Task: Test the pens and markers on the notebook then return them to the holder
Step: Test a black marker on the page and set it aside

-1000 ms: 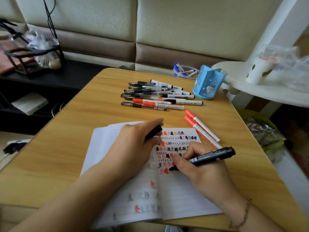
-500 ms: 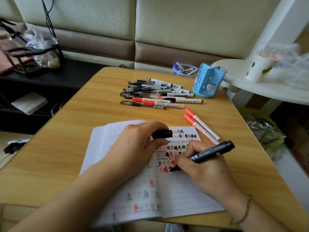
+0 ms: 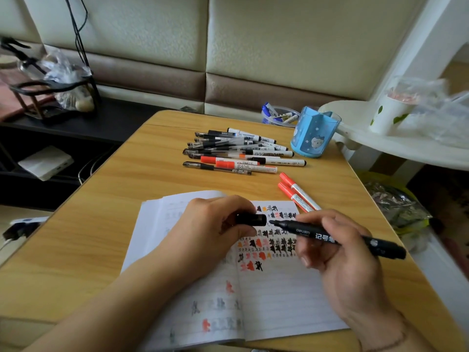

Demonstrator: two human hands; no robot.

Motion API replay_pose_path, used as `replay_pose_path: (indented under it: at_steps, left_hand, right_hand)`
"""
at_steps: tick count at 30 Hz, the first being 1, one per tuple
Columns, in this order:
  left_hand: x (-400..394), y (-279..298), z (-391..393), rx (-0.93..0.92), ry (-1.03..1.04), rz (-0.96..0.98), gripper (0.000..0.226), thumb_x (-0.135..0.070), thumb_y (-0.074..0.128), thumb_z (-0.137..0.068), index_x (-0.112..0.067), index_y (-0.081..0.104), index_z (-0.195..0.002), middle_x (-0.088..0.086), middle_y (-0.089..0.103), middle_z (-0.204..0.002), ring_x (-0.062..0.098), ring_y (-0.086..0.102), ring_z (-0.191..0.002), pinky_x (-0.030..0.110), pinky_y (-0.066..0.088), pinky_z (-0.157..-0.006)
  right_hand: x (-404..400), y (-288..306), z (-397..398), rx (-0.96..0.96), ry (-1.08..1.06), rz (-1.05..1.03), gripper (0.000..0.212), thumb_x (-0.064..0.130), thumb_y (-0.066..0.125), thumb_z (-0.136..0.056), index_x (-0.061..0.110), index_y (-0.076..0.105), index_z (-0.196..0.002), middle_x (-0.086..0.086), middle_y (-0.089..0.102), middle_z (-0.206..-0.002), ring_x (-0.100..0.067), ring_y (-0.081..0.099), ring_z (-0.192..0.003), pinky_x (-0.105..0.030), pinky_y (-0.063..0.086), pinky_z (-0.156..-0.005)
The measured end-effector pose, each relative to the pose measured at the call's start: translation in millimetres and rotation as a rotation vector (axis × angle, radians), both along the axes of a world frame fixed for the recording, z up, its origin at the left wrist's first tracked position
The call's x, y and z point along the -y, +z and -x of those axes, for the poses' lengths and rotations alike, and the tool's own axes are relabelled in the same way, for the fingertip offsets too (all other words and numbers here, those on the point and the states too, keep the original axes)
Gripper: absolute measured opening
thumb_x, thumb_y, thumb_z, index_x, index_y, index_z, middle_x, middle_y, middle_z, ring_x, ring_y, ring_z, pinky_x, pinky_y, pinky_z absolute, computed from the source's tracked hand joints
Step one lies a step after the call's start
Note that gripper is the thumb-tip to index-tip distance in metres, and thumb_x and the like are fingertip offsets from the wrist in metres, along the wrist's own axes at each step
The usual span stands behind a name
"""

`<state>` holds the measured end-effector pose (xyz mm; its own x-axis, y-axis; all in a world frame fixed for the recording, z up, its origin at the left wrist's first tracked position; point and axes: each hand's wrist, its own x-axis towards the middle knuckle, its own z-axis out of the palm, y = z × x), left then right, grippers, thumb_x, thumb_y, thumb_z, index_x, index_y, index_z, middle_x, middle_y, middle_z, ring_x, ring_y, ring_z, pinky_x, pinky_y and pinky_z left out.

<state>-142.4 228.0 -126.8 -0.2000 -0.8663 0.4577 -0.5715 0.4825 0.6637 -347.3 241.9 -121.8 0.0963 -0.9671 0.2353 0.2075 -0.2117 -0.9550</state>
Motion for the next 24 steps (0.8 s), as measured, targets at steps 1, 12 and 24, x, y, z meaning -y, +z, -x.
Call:
replay_pose_path:
  at_steps: [1, 12, 24]
  left_hand:
    - [0, 1, 0, -0.013, -0.009, 0.003, 0.024, -0.024, 0.079, -0.076, -0.027, 0.07, -0.098, -0.014, 0.071, -0.084, 0.001, 0.064, -0.077, 0.022, 0.051, -0.07]
    - [-11, 11, 3, -0.082, -0.177, 0.016, 0.019, -0.025, 0.071, -0.079, -0.023, 0.072, -0.098, -0.01, 0.069, -0.081, 0.006, 0.065, -0.071, 0.027, 0.052, -0.064]
    - [-28, 28, 20, -0.342, -0.289, -0.114, 0.012, -0.013, 0.064, -0.084, -0.018, 0.074, -0.085, -0.013, 0.062, -0.06, 0.001, 0.048, -0.047, 0.013, 0.037, -0.051]
  right_hand:
    - [0, -1, 1, 0.0, -0.023, 0.001, 0.025, 0.022, 0.053, -0.077, 0.01, 0.075, -0.075, -0.015, 0.06, -0.053, -0.023, 0.05, -0.045, -0.024, 0.04, -0.041]
    - [-2, -2, -4, -0.078, 0.052, -0.004, 0.026, 0.039, 0.062, -0.075, 0.013, 0.065, -0.072, -0.014, 0.058, -0.052, -0.027, 0.049, -0.043, -0.034, 0.038, -0.048]
    - [-22, 0, -22, 0.004, -0.082, 0.279, 0.035, 0.054, 0.063, -0.082, 0.021, 0.06, -0.071, -0.008, 0.058, -0.049, -0.028, 0.054, -0.041, -0.025, 0.045, -0.046]
